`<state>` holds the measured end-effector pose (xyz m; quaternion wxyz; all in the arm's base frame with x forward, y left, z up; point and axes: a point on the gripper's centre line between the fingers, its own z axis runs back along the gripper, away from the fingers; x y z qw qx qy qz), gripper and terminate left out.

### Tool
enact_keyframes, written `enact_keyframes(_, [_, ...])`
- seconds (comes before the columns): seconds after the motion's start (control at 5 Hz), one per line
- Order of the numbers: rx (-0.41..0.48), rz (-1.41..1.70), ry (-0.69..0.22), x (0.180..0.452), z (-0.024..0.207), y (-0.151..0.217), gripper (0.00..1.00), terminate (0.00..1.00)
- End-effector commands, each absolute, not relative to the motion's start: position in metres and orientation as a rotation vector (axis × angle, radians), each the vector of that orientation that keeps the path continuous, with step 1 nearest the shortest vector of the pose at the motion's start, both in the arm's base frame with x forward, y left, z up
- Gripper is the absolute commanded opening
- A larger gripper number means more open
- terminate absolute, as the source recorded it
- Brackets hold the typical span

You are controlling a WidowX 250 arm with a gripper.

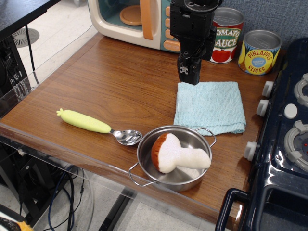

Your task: PICK UP THE BLENDER AND PUT ANOTHER SIDE OF THE TABLE

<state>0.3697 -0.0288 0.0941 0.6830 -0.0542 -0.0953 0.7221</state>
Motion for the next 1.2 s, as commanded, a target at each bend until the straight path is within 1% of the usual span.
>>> enact_keyframes(0.0, [-0.122,1.619,-0.214,0.37,0.094,-0.029,1.0,0.0])
enact_keyframes(0.2, [-0.149,1.645,-0.204,0.368,0.099,-0.013,1.0,0.0])
enact_keyframes(0.4, [-0.201,1.688,-0.235,0.36,0.112,-0.001,1.0,0.0])
enact_keyframes(0.6, [-0.208,1.686,-0.234,0.341,0.115,0.0,1.0,0.0])
enact_keyframes(0.8, [-0.192,1.674,-0.22,0.317,0.106,-0.003,1.0,0.0])
enact_keyframes(1.0, [-0.192,1.636,-0.237,0.295,0.101,-0.01,1.0,0.0])
